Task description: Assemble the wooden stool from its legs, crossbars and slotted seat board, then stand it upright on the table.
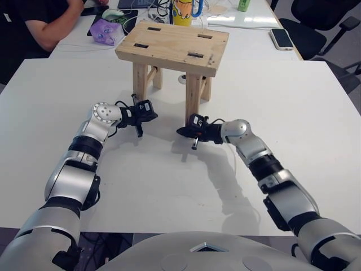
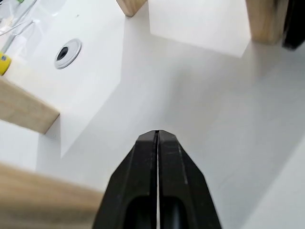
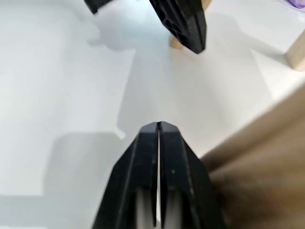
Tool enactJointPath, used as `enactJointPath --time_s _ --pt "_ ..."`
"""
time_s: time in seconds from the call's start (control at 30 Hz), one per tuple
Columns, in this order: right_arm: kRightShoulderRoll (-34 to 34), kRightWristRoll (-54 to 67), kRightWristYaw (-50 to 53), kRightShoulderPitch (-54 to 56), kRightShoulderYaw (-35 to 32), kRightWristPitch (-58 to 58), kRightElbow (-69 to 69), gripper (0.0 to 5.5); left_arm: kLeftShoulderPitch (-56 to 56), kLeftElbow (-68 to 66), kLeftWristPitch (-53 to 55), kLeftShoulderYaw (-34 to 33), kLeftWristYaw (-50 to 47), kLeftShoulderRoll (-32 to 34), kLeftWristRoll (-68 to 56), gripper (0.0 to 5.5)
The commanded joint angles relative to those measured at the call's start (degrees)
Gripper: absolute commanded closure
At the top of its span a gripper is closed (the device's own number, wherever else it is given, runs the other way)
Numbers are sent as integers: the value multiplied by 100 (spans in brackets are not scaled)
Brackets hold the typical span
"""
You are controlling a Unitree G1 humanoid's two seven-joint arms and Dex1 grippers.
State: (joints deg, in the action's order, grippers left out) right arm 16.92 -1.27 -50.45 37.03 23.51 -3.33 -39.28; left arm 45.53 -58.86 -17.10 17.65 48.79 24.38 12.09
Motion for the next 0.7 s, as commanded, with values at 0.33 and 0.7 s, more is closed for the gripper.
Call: enactJointPath --time_s 0.33,0.7 --pt "-93 -2728 2810 1727 958 -2092 -2825 548 1012 -1202 -35 97 -1507 -546 690 550" --pt "-323 -2490 2792 1562 443 -2452 -3201 548 509 -837 -149 -9 -1825 -625 581 550"
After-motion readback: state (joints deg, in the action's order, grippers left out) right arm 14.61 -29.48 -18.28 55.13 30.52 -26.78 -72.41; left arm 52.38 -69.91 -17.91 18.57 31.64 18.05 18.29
